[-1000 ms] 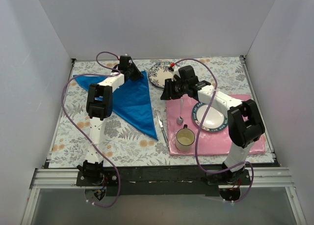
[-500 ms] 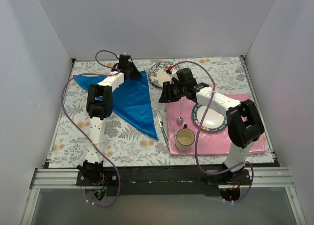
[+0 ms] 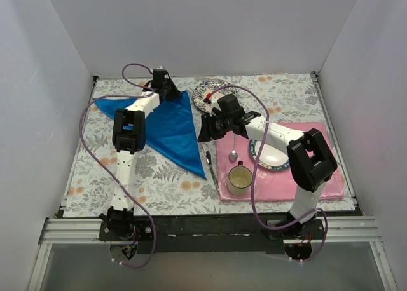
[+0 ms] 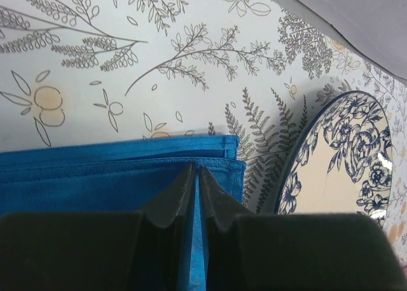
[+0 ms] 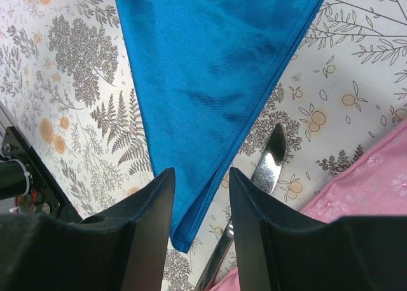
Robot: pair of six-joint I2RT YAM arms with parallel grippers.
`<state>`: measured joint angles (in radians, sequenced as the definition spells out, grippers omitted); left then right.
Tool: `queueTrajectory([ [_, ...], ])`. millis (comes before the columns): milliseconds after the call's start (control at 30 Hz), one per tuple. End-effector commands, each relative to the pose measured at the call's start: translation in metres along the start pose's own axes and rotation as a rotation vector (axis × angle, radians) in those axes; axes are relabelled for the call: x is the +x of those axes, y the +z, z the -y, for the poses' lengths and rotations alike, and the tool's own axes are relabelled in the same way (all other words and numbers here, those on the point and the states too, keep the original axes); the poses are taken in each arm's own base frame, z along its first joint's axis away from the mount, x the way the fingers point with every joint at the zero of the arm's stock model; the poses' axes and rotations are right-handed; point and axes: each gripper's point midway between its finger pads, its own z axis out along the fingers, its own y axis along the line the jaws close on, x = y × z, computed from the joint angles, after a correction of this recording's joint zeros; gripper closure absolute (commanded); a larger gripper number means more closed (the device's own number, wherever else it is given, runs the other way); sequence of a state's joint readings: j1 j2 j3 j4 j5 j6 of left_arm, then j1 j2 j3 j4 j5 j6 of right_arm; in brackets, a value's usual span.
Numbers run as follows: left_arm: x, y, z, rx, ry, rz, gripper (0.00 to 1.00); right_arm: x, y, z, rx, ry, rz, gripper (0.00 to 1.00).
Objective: Fold the napkin, place the utensils inside, and roll it up
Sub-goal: Fold the napkin
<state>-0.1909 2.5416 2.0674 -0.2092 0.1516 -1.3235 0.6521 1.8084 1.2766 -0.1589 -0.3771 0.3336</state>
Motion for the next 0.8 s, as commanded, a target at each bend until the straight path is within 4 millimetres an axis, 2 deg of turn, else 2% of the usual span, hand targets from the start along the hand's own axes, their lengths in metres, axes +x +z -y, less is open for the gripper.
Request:
queueTrajectory([
  [0, -0.011, 0.002, -0.020, -0.057, 0.025, 0.015, 0.93, 0.003, 0.003, -0.002, -0.013, -0.013, -0.011, 0.52],
  [233, -0.005, 0.008, -0.029, -0.071, 0.041, 0.006, 0.93, 0.014, 0.010, -0.008, -0.031, -0.022, -0.054, 0.52],
  [433, -0.011, 0.010, -0.030, -0.080, 0.072, 0.019, 0.93, 0.054, 0.022, -0.017, -0.032, -0.062, -0.140, 0.50],
  [500, -0.010, 0.010, -0.030, -0.079, 0.074, 0.017, 0.93, 0.069, 0.022, -0.018, -0.024, -0.074, -0.165, 0.46],
  [600, -0.010, 0.010, -0.035, -0.090, 0.079, 0.015, 0.93, 0.083, 0.018, -0.011, 0.024, -0.110, -0.183, 0.40],
  [767, -0.012, 0.010, -0.037, -0.096, 0.080, 0.023, 0.93, 0.099, 0.013, -0.008, 0.027, -0.112, -0.209, 0.40],
])
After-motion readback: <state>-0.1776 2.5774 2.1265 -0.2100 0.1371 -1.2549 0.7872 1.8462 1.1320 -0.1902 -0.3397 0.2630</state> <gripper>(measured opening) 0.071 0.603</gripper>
